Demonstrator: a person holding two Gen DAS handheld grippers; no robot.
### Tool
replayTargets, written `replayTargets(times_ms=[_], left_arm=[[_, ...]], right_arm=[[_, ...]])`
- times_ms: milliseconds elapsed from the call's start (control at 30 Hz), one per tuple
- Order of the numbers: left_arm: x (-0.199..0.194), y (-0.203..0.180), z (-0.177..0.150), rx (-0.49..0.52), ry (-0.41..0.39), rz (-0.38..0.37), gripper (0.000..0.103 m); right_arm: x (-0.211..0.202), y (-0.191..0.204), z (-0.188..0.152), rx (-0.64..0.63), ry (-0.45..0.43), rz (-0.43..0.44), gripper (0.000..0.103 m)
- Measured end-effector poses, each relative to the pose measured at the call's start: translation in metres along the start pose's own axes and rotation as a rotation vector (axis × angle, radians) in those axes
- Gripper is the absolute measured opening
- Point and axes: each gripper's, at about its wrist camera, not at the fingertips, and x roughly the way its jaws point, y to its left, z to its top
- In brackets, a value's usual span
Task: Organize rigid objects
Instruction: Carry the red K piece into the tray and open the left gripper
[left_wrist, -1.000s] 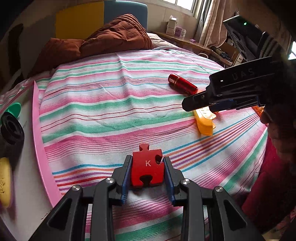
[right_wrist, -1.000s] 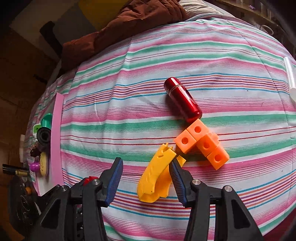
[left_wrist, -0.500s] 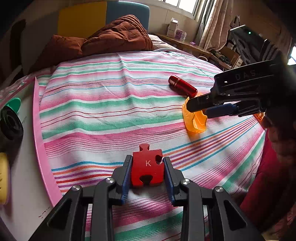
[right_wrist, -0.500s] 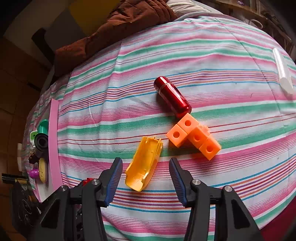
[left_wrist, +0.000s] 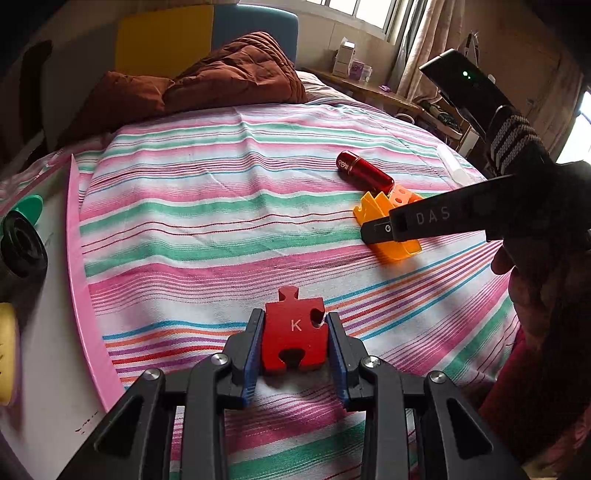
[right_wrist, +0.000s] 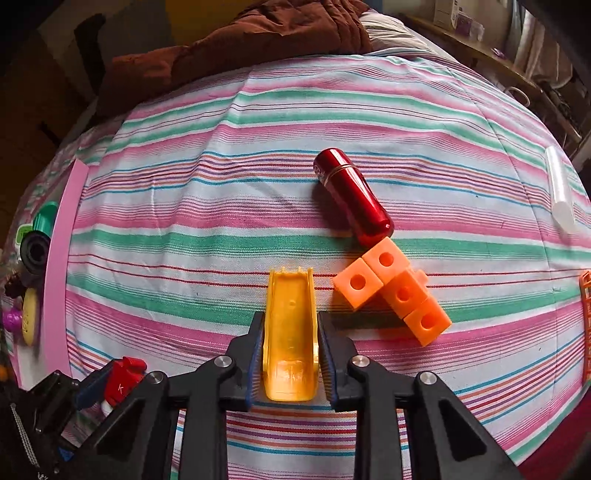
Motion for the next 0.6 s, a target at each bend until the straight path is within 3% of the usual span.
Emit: replayTargets(times_ms=[333, 600], left_arm=[[0.002, -0.002, 0.002, -0.001, -0.003, 0.013, 0.033], [-0.003, 0.004, 0.005, -0.056, 0.013, -0.014, 0.032]], right_arm=[[0.001, 0.01, -0.003, -0.072, -0.015, -0.037, 0.027], [0.002, 0.019, -0.006, -0.147, -0.042, -0.079, 0.027]])
